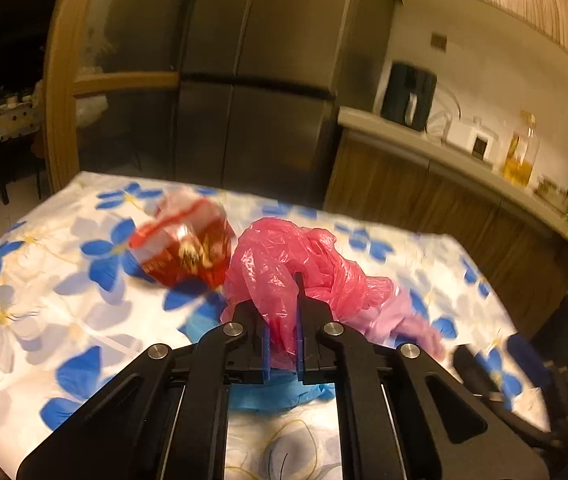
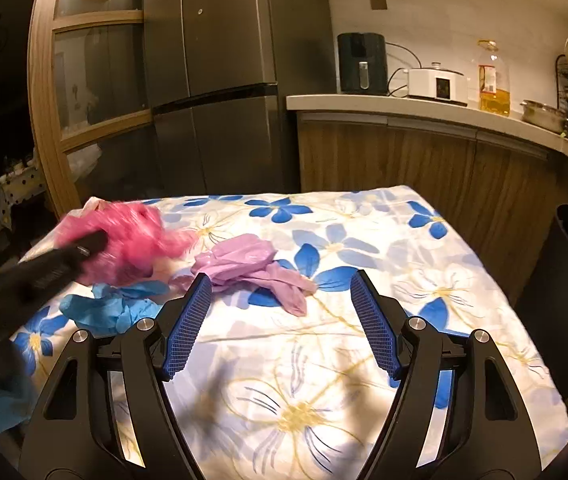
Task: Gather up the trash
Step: 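Grasp the pink plastic bag with the left gripper while the right grasps the purple bag, then carry the pink and purple bags over the black bin with both grippers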
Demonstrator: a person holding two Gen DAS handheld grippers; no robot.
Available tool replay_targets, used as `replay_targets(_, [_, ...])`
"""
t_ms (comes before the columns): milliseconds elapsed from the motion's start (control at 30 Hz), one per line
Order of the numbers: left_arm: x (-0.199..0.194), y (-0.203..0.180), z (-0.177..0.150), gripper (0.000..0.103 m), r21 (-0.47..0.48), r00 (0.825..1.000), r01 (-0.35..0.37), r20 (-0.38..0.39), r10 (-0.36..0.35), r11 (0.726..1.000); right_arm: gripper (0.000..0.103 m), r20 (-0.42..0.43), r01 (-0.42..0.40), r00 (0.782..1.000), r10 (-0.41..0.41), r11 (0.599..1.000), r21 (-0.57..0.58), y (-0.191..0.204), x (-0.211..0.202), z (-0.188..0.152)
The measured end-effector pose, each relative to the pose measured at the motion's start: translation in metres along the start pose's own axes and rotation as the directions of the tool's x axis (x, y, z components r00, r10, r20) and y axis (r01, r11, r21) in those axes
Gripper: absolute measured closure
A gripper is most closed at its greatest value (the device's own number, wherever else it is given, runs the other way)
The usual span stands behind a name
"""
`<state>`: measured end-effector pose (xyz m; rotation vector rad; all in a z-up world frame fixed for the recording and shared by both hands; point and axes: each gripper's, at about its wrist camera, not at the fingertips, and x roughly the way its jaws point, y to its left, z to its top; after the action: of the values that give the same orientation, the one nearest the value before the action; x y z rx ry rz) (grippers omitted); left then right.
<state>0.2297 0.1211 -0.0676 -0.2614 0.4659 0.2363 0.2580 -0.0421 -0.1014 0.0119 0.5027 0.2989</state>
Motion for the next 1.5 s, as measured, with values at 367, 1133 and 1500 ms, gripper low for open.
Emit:
replay_targets(367, [-0.019, 0.014, 0.006, 0.094, -0.054, 0.995, -0.021, 0.097, 0.026, 0.998, 0.039, -0.116, -0.010, 0.993, 0.007, 1.000, -0.028, 0.030, 0.062, 0.005])
replay_targets(1133, [-0.025, 0.007, 0.005, 0.094, -0.033, 0.997, -0.018, 0.080, 0.020, 0.999, 0.101, -0.037, -0.056, 0.998, 0.054, 0.997, -0.047, 0.020, 0.017, 0.019])
replay_targets(1500, [-0.057, -0.032, 0.004, 0.094, 0.022, 0.995, 0.010, 0.099, -0.012, 1.000, 0.101, 0.056, -0.024, 0.998, 0.025, 0.999, -0.022, -0.018, -0.052, 0.027])
